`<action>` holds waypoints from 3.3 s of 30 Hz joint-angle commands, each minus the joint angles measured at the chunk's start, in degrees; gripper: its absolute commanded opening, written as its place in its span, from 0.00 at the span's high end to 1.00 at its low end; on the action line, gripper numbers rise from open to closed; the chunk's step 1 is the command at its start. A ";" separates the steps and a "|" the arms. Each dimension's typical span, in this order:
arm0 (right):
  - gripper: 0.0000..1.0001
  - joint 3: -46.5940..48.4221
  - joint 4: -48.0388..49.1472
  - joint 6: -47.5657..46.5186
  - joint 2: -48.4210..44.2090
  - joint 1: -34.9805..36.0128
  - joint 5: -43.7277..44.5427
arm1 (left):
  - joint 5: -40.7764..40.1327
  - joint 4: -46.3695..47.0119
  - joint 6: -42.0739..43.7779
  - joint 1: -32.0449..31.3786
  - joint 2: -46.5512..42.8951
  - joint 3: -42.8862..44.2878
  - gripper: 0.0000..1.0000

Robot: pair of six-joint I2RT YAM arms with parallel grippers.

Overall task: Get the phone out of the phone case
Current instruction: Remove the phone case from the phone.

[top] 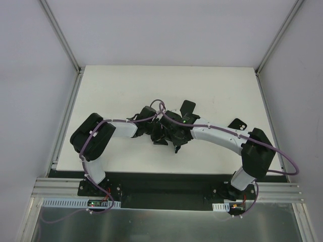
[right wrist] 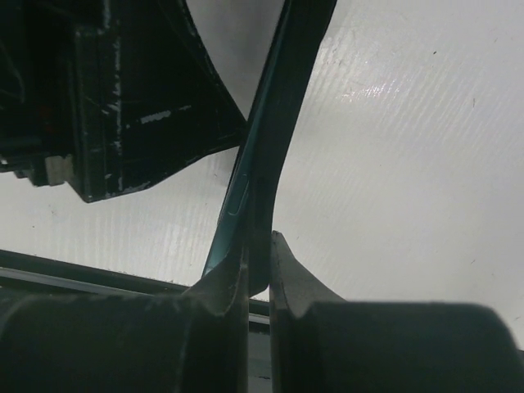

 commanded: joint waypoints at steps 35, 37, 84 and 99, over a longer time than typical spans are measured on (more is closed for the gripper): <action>0.99 -18.37 32.95 3.84 -6.19 -5.35 -19.69 | 2.47 5.68 1.04 1.51 -8.56 -14.89 0.49; 0.99 -19.34 33.21 3.93 -6.89 -5.62 -19.95 | 2.82 5.50 1.74 1.86 -9.70 -15.51 0.49; 0.99 -21.10 33.83 2.08 -10.59 -6.41 -21.97 | -9.56 4.19 7.37 -4.55 -12.17 -10.59 0.67; 0.99 -22.86 34.62 1.82 -12.26 -6.50 -22.59 | -17.04 0.76 7.37 -9.39 -7.16 -6.20 0.77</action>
